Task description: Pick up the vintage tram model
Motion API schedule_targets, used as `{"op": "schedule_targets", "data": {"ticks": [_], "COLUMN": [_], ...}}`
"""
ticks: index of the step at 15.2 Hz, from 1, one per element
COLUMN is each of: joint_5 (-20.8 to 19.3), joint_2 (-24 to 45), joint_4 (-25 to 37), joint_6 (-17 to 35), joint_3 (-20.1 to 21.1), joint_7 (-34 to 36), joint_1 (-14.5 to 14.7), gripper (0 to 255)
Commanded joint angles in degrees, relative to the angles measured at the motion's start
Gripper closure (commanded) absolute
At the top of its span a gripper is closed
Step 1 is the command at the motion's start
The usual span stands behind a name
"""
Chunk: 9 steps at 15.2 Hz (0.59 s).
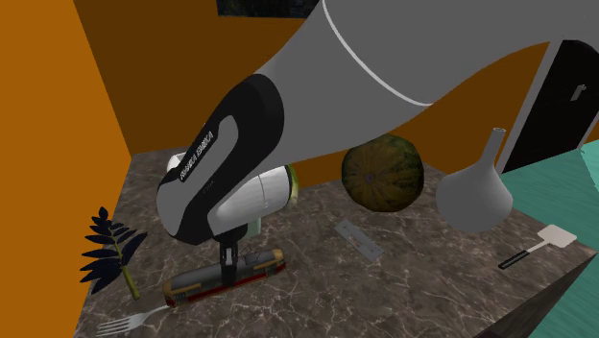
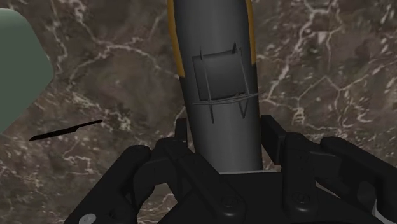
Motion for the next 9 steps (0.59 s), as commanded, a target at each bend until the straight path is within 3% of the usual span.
{"op": "schedule_targets", "data": {"ticks": [1,9], "joint_5": [0.0,-1.1], "joint_2": [0.0,-3.1], "joint_4": [0.0,0.2], "joint_6": [0.0,-3.3], "joint_3": [0.0,-0.7], "joint_7": [0.0,1.1], "joint_1": [0.0,0.5], "gripper": [255,255]}}
